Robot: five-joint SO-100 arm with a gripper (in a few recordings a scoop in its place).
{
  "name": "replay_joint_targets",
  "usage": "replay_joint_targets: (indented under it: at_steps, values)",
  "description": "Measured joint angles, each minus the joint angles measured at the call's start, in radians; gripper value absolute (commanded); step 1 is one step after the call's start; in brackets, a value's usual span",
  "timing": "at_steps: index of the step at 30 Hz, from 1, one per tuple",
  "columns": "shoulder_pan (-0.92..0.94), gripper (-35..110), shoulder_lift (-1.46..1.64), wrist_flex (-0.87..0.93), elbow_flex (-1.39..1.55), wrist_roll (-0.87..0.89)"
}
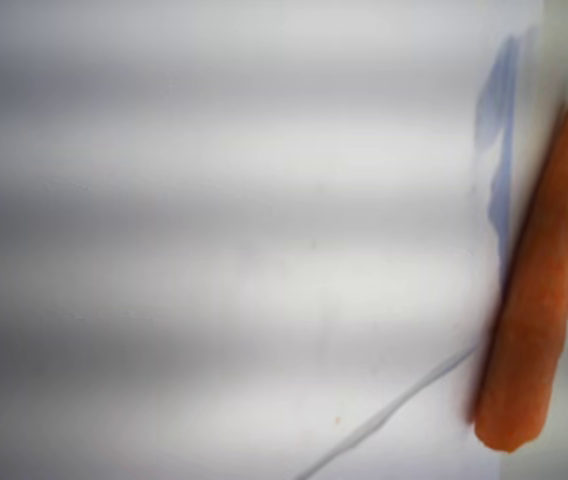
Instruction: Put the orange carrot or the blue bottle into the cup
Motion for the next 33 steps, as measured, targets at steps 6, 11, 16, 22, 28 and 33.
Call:
replay_joint_targets:
  at_steps: [6,11,16,22,28,33]
  values:
    - [-0.002,19,-0.133,0.000,-0.083,0.000]
    - [-0.005,19,-0.400,0.002,-0.275,0.000]
    - [0.011,19,-0.712,0.002,-0.497,0.000]
    - [0.003,19,-0.989,0.002,-0.704,0.000]
    - [0.003,30,-1.177,0.005,-0.859,0.003]
    - [0.003,35,-1.302,0.061,-0.986,0.003]
